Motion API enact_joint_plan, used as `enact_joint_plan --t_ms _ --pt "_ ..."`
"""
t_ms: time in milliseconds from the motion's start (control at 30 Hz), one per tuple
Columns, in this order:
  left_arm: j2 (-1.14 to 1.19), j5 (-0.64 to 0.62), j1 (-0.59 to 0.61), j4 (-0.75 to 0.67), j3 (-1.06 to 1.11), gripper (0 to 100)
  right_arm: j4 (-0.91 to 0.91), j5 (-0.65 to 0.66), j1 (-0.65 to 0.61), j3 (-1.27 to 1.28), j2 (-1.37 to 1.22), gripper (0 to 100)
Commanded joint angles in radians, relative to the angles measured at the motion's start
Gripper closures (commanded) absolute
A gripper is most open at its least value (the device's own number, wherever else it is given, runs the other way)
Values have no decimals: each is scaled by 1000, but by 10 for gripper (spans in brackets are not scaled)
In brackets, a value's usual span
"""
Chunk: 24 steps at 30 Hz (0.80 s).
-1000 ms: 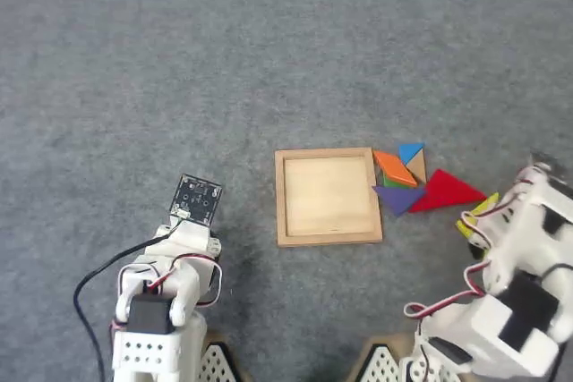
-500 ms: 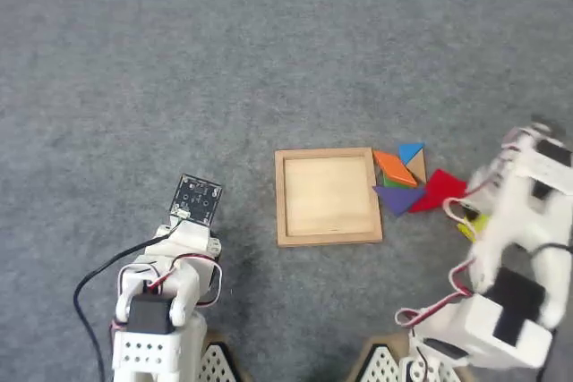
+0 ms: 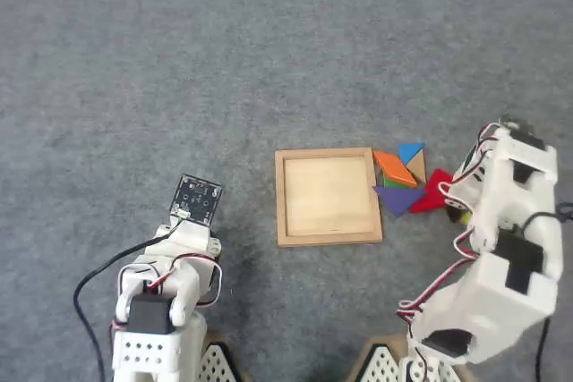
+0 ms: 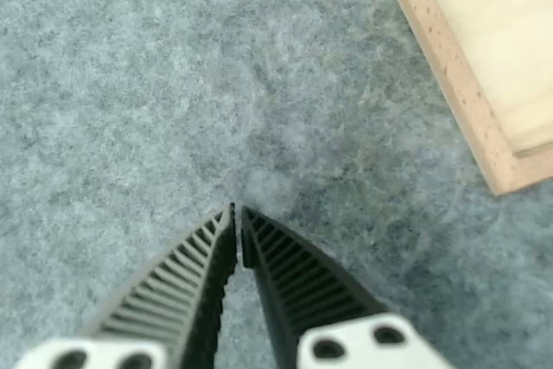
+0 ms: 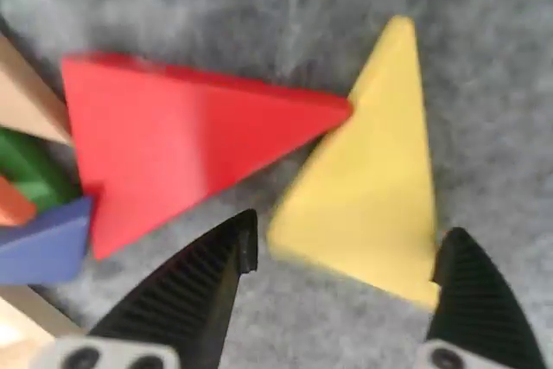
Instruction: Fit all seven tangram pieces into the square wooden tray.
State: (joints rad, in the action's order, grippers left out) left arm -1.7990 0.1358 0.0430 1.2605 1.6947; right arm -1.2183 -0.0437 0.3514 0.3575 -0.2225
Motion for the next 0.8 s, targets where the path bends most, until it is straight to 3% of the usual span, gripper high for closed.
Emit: enact_joint_plan --t_ms 0,500,767 --pt "-25 -8 5 5 -12 987 16 -11 13 -58 -10 608" --pt "-25 -8 5 5 -12 987 24 0 -7 -80 -116 606" --pt "-25 -8 5 5 -12 987 45 48 -2 -75 -117 703"
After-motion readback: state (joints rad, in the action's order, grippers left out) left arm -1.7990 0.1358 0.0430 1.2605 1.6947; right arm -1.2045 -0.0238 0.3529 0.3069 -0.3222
